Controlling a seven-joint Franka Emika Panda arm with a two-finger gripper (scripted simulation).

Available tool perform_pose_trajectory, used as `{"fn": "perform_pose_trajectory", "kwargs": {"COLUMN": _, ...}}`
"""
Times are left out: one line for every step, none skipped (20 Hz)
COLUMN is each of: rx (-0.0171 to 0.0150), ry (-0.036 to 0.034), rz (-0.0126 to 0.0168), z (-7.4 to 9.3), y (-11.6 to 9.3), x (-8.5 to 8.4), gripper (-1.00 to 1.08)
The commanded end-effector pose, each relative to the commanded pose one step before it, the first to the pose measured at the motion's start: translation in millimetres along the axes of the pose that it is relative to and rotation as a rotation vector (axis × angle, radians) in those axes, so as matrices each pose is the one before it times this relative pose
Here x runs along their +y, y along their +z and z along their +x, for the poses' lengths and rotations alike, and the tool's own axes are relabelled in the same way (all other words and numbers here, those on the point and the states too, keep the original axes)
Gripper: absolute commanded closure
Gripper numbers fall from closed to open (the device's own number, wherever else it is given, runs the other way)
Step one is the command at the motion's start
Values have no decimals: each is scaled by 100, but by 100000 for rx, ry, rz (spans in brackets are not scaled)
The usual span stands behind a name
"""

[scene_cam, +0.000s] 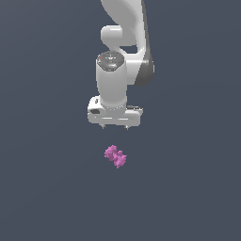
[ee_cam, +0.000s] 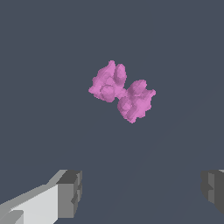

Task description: Pick up the object and move it to a goal position.

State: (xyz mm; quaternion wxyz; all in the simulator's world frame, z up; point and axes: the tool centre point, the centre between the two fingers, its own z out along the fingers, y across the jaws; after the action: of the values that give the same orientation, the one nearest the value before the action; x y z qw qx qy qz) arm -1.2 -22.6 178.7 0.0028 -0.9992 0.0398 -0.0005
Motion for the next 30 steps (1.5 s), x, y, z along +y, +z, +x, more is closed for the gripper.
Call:
{"fn": "perform_pose_trajectory", "kwargs": {"rx": 0, "ry": 0, "rz": 0, "z": 0, "y": 0, "x": 1, "gripper": -92}}
{"fn": "perform_pose_trajectory", "kwargs": {"rx": -8, "ry": -62, "rz": -29, "z": 0, "y": -17, "x": -28, "gripper": -92}}
{"fn": "perform_pose_trajectory", "kwargs": {"rx": -37, "ry": -255, "rz": -120, "z": 0, "y": -42, "x": -132, "gripper": -92}}
{"fn": "perform_pose_trajectory", "kwargs": {"rx": -56, "ry": -391, "rz": -186, "z": 1, "y": -73, "x": -197, "gripper": -92}}
{"fn": "perform_pose_trajectory", "kwargs": {"rx": -76, "ry": -542, "rz": -261, "z": 1, "y": -102, "x": -273, "gripper": -92}}
{"fn": "perform_pose_trajectory", "kwargs": {"rx": -93, "ry": -683, "rz": -334, "z": 0, "y": -130, "x": -345, "gripper": -92}}
{"fn": "perform_pose_trajectory", "kwargs": {"rx": -88, "ry": -669, "rz": -335, "z": 0, "y": -132, "x": -338, "gripper": -92}}
{"fn": "perform_pose_trajectory", "kwargs": {"rx": -66, "ry": -515, "rz": -263, "z": 0, "y": -102, "x": -263, "gripper": -92}}
{"fn": "perform_pose_trajectory", "kwargs": {"rx": -44, "ry": -350, "rz": -182, "z": 0, "y": -72, "x": -179, "gripper": -92}}
{"fn": "perform_pose_trajectory", "kwargs": {"rx": -24, "ry": -192, "rz": -102, "z": 0, "y": -41, "x": -100, "gripper": -92}}
{"fn": "perform_pose_trajectory", "kwargs": {"rx": 0, "ry": 0, "rz": 0, "z": -1, "y": -13, "x": 6, "gripper": -92}}
{"fn": "perform_pose_trajectory", "kwargs": {"rx": 7, "ry": 62, "rz": 30, "z": 0, "y": 26, "x": 23, "gripper": -92}}
{"fn": "perform_pose_trajectory", "kwargs": {"rx": 9, "ry": 58, "rz": 37, "z": 1, "y": 20, "x": 35, "gripper": -92}}
{"fn": "perform_pose_trajectory", "kwargs": {"rx": 5, "ry": -96, "rz": 17, "z": 11, "y": 8, "x": 17, "gripper": -92}}
{"fn": "perform_pose_trajectory", "kwargs": {"rx": -3, "ry": -284, "rz": -17, "z": 26, "y": 10, "x": -3, "gripper": -92}}
{"fn": "perform_pose_trajectory", "kwargs": {"rx": -3, "ry": -420, "rz": -19, "z": 38, "y": 16, "x": -3, "gripper": -92}}
{"fn": "perform_pose_trajectory", "kwargs": {"rx": -2, "ry": -548, "rz": -19, "z": 50, "y": 24, "x": -1, "gripper": -92}}
{"fn": "perform_pose_trajectory", "kwargs": {"rx": -2, "ry": -669, "rz": -18, "z": 62, "y": 31, "x": 2, "gripper": -92}}
{"fn": "perform_pose_trajectory", "kwargs": {"rx": -1, "ry": -790, "rz": -18, "z": 74, "y": 39, "x": 9, "gripper": -92}}
{"fn": "perform_pose_trajectory", "kwargs": {"rx": -1, "ry": -916, "rz": -18, "z": 86, "y": 46, "x": 14, "gripper": -92}}
{"fn": "perform_pose_trajectory", "kwargs": {"rx": -1, "ry": -1043, "rz": -19, "z": 98, "y": 53, "x": 17, "gripper": -92}}
{"fn": "perform_pose_trajectory", "kwargs": {"rx": -1, "ry": -1164, "rz": -20, "z": 109, "y": 60, "x": 19, "gripper": -92}}
{"fn": "perform_pose_trajectory", "kwargs": {"rx": -2, "ry": -1294, "rz": -23, "z": 120, "y": 66, "x": 21, "gripper": -92}}
{"fn": "perform_pose_trajectory", "kwargs": {"rx": -3, "ry": -1425, "rz": -25, "z": 131, "y": 72, "x": 24, "gripper": -92}}
{"fn": "perform_pose_trajectory", "kwargs": {"rx": -3, "ry": -1545, "rz": -25, "z": 142, "y": 78, "x": 27, "gripper": -92}}
{"fn": "perform_pose_trajectory", "kwargs": {"rx": -3, "ry": -1667, "rz": -24, "z": 152, "y": 86, "x": 34, "gripper": -92}}
{"fn": "perform_pose_trajectory", "kwargs": {"rx": -3, "ry": -1797, "rz": -23, "z": 163, "y": 93, "x": 39, "gripper": -92}}
{"fn": "perform_pose_trajectory", "kwargs": {"rx": -3, "ry": -1922, "rz": -22, "z": 173, "y": 101, "x": 46, "gripper": -92}}
{"fn": "perform_pose_trajectory", "kwargs": {"rx": -3, "ry": -2054, "rz": -20, "z": 183, "y": 109, "x": 52, "gripper": -92}}
{"fn": "perform_pose_trajectory", "kwargs": {"rx": -2, "ry": -2186, "rz": -17, "z": 192, "y": 117, "x": 60, "gripper": -92}}
